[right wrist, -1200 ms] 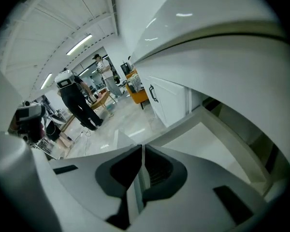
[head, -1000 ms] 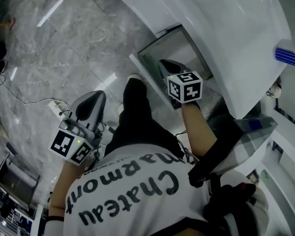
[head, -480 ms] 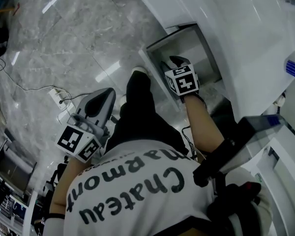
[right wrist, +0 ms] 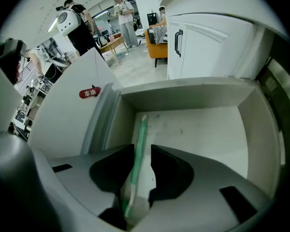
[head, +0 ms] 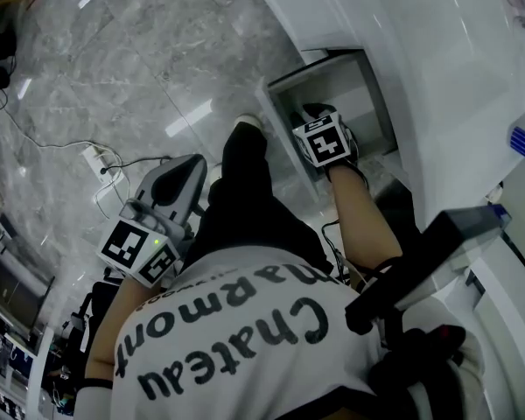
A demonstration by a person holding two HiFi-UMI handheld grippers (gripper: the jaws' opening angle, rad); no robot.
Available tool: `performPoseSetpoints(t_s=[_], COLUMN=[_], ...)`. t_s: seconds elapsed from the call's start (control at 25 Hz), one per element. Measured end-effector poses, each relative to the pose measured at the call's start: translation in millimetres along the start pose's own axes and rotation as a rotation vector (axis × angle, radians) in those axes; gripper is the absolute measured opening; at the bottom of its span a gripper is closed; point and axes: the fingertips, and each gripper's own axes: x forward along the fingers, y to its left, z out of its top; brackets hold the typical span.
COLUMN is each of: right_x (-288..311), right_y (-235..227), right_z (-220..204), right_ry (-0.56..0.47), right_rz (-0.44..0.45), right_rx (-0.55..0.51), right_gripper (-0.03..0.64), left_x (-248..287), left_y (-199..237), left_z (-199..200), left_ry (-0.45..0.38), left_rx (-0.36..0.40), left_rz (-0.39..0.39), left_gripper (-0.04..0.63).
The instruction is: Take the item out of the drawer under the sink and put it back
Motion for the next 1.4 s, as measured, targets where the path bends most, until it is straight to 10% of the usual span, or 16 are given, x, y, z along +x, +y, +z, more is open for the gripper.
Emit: performPoseSetpoints(t_s=[0.56, 1.4], right_x=[7.1, 4.9], right_y=[-11.9, -11.3], right_z=[-0.6, -0.9], right_ry=[0.078, 0.054], right_rz=[-0.153, -0.112], right_rx=[-0.062, -0.045], right_gripper=[0.055, 0.054], left_x=[-0.9, 11.0], left_y=[-1.2, -16.9], left_z=[-0.8, 9.2], left_ry=[-0.024, -0.023], left_rx=[-0.023, -0.023], left_rz=[0.017, 0.019], left_gripper=[-0.003, -0.003])
